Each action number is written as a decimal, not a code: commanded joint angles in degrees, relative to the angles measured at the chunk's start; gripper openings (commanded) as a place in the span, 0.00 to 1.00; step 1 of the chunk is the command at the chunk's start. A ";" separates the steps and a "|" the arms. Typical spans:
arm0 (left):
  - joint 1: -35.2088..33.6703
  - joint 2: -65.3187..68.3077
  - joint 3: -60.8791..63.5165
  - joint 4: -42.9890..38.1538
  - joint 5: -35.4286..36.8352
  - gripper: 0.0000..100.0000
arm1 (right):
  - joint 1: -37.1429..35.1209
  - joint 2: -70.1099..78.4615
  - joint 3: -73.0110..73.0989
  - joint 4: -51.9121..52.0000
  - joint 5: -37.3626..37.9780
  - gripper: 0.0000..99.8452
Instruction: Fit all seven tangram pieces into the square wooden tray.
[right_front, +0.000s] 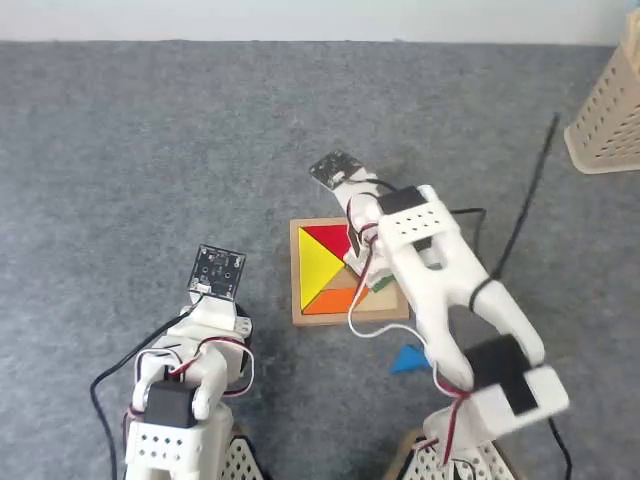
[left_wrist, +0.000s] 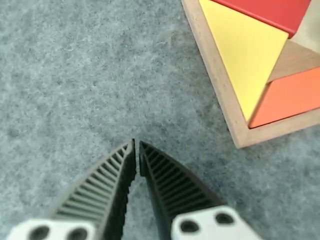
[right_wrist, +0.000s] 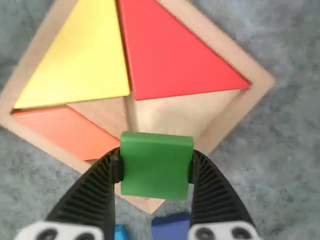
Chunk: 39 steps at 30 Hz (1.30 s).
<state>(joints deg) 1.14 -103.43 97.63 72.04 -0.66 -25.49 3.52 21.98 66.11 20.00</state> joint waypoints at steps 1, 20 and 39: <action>-0.18 -1.23 -1.10 0.35 0.35 0.01 | -0.48 1.19 -4.48 -1.10 -0.62 0.01; -0.18 -1.23 -1.10 0.35 0.35 0.01 | -2.68 2.68 -5.27 -4.97 -0.09 0.01; -0.18 -1.23 -1.10 0.35 0.35 0.01 | -2.95 2.68 -5.27 -4.53 -0.18 0.16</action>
<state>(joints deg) 0.97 -103.43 97.63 72.04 -0.66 -29.10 6.42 19.78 62.24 20.00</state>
